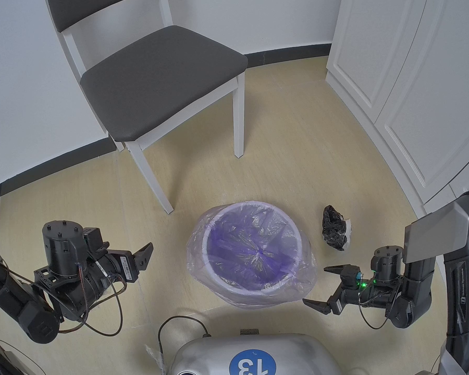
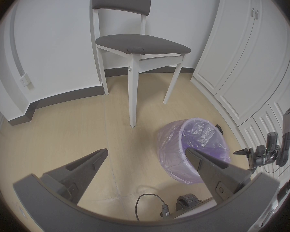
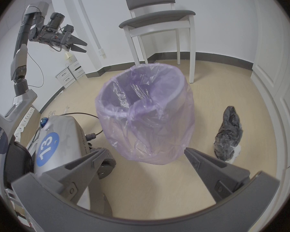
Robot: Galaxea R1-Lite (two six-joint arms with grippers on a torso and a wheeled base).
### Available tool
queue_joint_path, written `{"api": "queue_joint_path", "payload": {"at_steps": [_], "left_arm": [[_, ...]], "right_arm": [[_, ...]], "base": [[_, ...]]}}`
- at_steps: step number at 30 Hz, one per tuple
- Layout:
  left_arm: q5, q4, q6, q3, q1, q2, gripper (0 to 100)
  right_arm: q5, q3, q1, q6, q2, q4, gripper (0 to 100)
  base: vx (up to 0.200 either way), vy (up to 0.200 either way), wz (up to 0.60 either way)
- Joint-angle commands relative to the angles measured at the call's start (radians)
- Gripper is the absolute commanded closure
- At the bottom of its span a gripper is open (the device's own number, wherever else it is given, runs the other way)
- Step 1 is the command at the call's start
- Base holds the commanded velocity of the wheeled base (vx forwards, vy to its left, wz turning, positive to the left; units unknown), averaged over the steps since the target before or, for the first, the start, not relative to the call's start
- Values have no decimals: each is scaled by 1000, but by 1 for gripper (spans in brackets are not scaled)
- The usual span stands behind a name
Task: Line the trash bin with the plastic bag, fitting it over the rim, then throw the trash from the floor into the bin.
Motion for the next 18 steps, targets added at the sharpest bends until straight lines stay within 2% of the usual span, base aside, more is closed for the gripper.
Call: {"api": "queue_joint_path", "payload": {"at_steps": [1,3,4,7,10,18], "left_arm": [[2,1,1,-4,-3,-30,0],[3,1,1,-8,-3,-33,0],[2,0,1,-10,-3,-36,0],[2,1,1,-8,-3,-39,0],[2,0,-1,-4,-3,-42,0],[2,1,-2,12,-1,-62,0]], "right_arm": [[1,-119,-2,12,83,73,0],[2,-147,-6,15,86,109,0],[2,-167,-8,16,87,137,100],[2,-194,-8,18,87,162,100],[2,-282,-19,18,86,249,100],[2,-552,-31,15,54,591,100]], "base": [[0,0,0],[0,0,0],[0,0,0],[0,0,0],[0,0,0],[0,0,0]]}}
